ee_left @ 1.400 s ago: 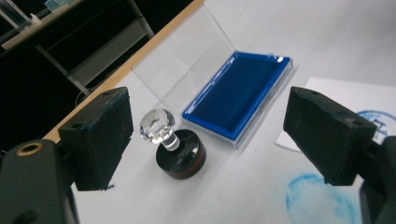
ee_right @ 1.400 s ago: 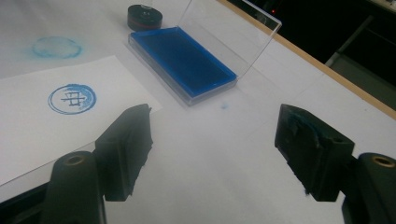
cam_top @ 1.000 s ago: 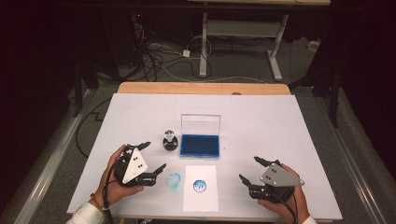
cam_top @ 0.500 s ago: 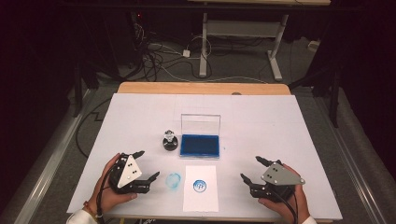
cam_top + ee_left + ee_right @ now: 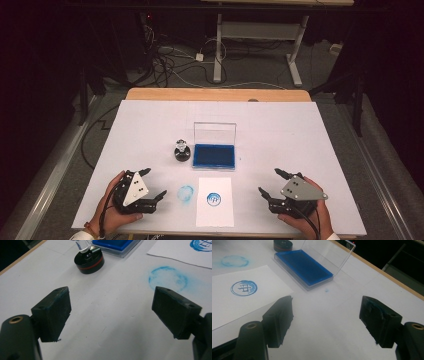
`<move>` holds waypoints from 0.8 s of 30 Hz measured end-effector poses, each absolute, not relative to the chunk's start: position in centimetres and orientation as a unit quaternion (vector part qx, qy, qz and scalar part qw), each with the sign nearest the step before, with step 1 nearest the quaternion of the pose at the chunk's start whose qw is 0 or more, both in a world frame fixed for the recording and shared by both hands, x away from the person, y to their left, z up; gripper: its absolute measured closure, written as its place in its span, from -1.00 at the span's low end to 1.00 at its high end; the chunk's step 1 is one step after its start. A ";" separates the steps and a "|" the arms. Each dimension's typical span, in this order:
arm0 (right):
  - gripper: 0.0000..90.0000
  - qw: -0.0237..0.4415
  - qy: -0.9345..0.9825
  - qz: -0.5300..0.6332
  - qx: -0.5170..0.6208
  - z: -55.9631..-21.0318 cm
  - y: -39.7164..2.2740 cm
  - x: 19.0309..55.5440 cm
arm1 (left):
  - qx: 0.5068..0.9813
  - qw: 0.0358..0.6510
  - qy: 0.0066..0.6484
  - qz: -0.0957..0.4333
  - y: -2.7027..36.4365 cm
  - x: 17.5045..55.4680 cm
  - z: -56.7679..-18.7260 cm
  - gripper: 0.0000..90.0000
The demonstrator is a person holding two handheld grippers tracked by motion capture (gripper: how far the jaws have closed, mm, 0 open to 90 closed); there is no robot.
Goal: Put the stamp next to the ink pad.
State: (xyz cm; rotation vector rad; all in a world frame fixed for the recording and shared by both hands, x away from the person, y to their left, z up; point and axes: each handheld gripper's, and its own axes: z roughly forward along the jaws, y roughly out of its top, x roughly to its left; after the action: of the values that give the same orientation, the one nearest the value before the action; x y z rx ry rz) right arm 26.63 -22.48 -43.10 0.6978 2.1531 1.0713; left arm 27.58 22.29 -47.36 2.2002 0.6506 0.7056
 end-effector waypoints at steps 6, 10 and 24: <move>-0.39 0.320 0.816 0.404 0.262 -42.9 -22.2 26.3 | 0.858 0.359 0.246 0.273 22.2 27.4 -47.4 -0.66; -0.39 0.319 0.817 0.402 0.263 -43.0 -22.1 26.4 | 0.855 0.365 0.248 0.271 22.3 27.4 -47.3 -0.66; -0.40 0.320 0.816 0.403 0.264 -43.0 -22.3 26.4 | 0.857 0.362 0.247 0.270 22.2 27.5 -47.3 -0.66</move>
State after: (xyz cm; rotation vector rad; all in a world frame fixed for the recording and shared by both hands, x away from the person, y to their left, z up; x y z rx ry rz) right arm 26.44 -22.30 -42.96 0.6949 2.1436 1.0585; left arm 27.51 22.16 -47.34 2.2084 0.6357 0.6957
